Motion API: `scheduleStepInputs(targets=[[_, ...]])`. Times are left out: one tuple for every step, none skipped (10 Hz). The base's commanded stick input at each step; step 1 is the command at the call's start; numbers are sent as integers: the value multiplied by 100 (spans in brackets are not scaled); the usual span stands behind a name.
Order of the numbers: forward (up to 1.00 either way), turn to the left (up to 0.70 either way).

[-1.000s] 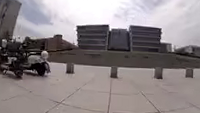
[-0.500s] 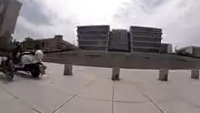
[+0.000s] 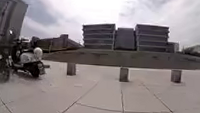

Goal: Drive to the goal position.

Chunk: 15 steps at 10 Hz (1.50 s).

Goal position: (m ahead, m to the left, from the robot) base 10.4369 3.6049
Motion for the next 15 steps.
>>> scheduleStepInputs(targets=[[70, 14], [70, 14], [70, 9], [70, 1], [70, 0], [70, 0], [70, 0], [70, 0], [70, 0], [70, 0], [70, 0], [70, 0], [70, 0], [70, 0], [70, 0]])
